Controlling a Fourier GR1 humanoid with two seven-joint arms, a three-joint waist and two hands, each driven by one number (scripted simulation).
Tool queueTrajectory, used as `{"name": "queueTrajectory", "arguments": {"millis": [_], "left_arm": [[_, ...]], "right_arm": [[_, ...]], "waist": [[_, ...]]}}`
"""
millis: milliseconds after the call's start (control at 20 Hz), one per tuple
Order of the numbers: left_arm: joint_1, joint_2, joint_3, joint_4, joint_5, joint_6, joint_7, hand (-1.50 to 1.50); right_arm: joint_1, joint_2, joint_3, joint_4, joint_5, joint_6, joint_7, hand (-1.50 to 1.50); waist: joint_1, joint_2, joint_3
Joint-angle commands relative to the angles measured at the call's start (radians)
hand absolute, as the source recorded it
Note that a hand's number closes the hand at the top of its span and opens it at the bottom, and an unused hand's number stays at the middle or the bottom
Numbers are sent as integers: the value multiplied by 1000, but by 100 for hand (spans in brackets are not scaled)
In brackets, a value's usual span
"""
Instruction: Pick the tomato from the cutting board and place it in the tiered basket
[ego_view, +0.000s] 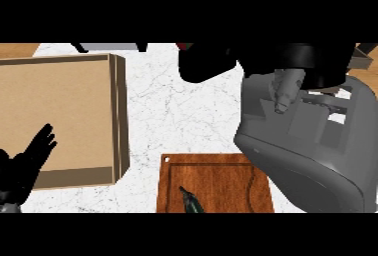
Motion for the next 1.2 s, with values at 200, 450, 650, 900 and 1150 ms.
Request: {"name": "queueTrajectory", "arguments": {"millis": [200,450,650,900,1150], "left_arm": [[-39,-9,-4,32,9,-17,40,0],[-35,-21,-6,76,-20,-7,-8,0],[-31,-39,-22,4,-19,2,47,0],[-33,-21,-1,32,-16,-15,8,0],[7,-64,-43,-15,-40,1,21,0]], "right_arm": [[-129,-73,-181,118,39,17,31,150],[-139,-179,-241,303,46,-43,-184,150],[-130,-244,-272,438,77,-141,-300,150],[-176,-297,-474,581,-68,-297,-458,150],[-281,-359,-505,812,-72,-354,-556,150]], "waist": [[15,19,-6],[21,25,-6],[30,25,-6],[44,32,-5],[56,31,-6]]}}
